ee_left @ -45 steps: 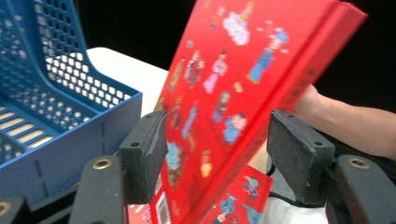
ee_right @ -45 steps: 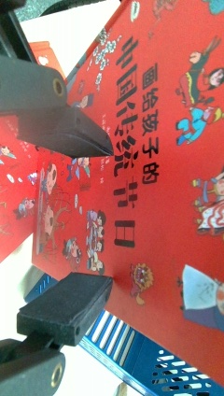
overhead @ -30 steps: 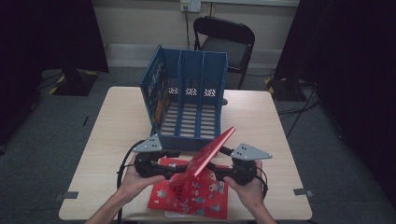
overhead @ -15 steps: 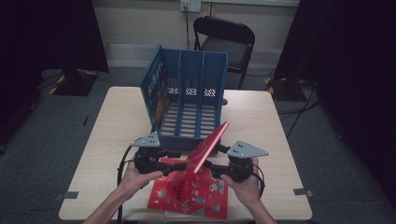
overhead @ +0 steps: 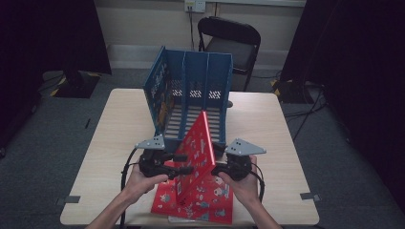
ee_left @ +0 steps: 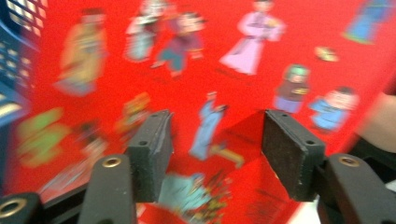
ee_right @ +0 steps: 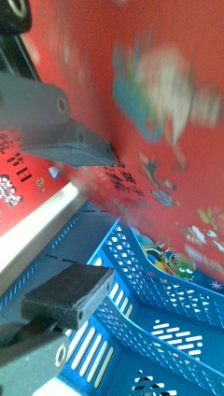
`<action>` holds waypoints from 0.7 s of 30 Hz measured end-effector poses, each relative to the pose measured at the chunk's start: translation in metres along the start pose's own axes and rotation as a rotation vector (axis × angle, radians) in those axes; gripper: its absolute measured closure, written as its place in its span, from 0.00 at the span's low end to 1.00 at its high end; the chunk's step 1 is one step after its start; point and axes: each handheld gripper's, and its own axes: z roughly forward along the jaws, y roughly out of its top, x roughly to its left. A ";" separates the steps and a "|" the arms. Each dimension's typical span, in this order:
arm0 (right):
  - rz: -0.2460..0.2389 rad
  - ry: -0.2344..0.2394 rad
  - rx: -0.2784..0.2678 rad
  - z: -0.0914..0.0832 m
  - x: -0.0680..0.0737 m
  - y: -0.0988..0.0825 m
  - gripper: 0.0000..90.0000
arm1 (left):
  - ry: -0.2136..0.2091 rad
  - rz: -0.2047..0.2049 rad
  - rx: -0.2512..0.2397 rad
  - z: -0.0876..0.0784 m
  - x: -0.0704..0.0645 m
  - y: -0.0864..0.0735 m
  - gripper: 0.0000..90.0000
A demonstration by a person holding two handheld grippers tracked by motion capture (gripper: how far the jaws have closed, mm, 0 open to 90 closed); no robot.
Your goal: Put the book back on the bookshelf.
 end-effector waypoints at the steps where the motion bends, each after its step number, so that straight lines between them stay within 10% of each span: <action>1: 0.003 -0.001 -0.001 0.002 0.000 0.001 0.45 | 0.009 0.008 0.001 -0.001 0.000 0.000 0.45; 21: -0.036 0.098 -0.015 0.028 0.021 0.030 0.46 | 0.049 -0.033 -0.048 -0.034 0.007 -0.018 0.34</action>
